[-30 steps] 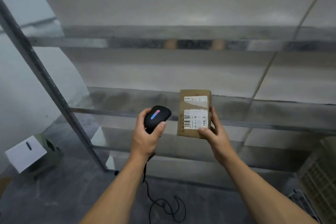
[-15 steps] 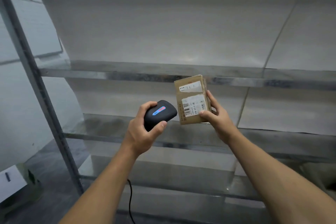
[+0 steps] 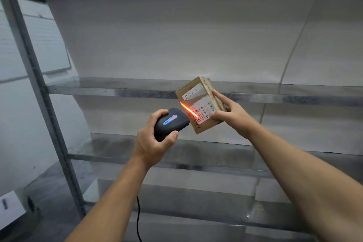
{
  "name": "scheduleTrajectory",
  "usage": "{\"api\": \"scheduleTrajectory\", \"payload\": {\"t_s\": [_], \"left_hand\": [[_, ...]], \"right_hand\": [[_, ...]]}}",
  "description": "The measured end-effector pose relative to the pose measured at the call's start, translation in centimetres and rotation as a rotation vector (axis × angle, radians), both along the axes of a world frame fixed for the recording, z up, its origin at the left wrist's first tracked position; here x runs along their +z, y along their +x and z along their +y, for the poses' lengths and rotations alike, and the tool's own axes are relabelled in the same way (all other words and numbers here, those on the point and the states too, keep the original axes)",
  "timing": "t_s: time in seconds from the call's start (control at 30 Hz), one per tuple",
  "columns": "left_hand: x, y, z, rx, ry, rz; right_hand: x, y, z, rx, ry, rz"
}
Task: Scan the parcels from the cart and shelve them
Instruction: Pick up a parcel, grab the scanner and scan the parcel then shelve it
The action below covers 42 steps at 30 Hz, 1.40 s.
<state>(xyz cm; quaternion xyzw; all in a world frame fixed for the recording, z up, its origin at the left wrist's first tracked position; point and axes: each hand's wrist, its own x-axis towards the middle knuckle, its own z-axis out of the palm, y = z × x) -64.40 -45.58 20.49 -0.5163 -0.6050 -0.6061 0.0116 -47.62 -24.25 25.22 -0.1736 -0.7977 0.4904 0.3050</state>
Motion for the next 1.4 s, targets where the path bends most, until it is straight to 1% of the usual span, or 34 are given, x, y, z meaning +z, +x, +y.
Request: {"api": "scheduleTrajectory", "payload": {"t_s": [0.2, 0.47, 0.8, 0.97, 1.1, 1.23, 1.4], "left_hand": [[0.2, -0.7, 0.2, 0.001, -0.029, 0.068], [0.8, -0.9, 0.3, -0.052, -0.036, 0.144], [1.0, -2.8, -0.5, -0.07, -0.019, 0.182], [0.9, -5.3, -1.5, -0.041, 0.018, 0.142], [1.0, -8.7, -2.4, 0.017, 0.086, 0.065], [1.5, -13.5, -4.0, 0.076, 0.132, -0.028], [2.5, -21.0, -7.0, 0.095, 0.169, -0.138]], "right_hand": [[1.1, 0.2, 0.4, -0.024, 0.014, 0.003], [1.3, 0.3, 1.3, -0.04, 0.011, 0.034], [0.5, -2.2, 0.4, -0.026, 0.017, 0.037], [0.2, -4.9, -0.3, -0.016, -0.018, 0.088], [0.2, -8.8, -1.8, -0.016, -0.017, 0.126], [0.5, -14.2, -4.1, -0.004, -0.033, 0.209], [1.2, -22.5, -7.3, -0.023, -0.038, 0.299]]}}
